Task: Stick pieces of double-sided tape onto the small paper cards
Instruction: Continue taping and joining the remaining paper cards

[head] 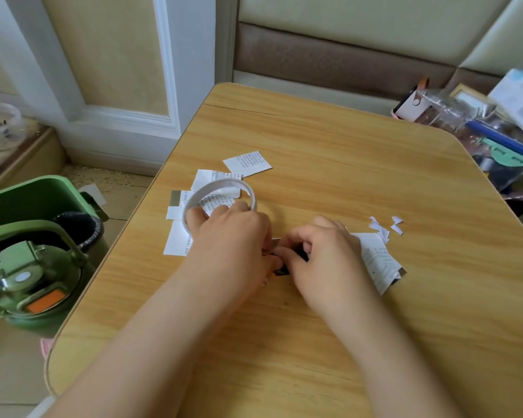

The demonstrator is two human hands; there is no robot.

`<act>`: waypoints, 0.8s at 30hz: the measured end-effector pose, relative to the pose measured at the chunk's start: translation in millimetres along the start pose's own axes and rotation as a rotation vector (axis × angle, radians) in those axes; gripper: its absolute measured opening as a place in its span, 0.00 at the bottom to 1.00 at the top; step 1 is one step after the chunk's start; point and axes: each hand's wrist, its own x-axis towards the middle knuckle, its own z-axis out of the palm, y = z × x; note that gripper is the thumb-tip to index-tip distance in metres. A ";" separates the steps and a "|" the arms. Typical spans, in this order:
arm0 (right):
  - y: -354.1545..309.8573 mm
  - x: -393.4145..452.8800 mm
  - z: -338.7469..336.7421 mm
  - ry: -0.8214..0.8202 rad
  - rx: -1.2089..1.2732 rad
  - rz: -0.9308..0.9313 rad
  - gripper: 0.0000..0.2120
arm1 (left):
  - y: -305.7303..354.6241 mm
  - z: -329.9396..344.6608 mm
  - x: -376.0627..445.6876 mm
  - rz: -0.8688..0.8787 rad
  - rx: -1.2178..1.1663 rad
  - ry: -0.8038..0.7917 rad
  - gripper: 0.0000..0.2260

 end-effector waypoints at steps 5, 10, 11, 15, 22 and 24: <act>8.0 3.7 -6.7 0.057 -0.060 0.146 0.10 | -0.4 0.6 -1.2 0.019 0.000 0.004 0.11; 0.8 0.1 -3.9 0.009 -0.024 0.006 0.10 | 0.4 1.0 0.4 0.009 0.006 0.003 0.10; -0.8 -0.8 -3.0 -0.015 -0.026 -0.010 0.11 | 0.3 1.0 0.5 0.010 0.008 0.004 0.10; 7.6 2.0 -7.7 0.042 -0.090 0.105 0.09 | -0.6 1.4 -0.4 0.018 -0.001 0.007 0.11; 1.9 1.0 -0.8 -0.007 -0.041 -0.042 0.04 | 0.0 1.7 0.8 0.011 0.015 0.013 0.10; 4.3 2.0 -2.2 0.000 -0.060 0.011 0.06 | 0.1 1.5 0.4 0.013 0.008 0.010 0.11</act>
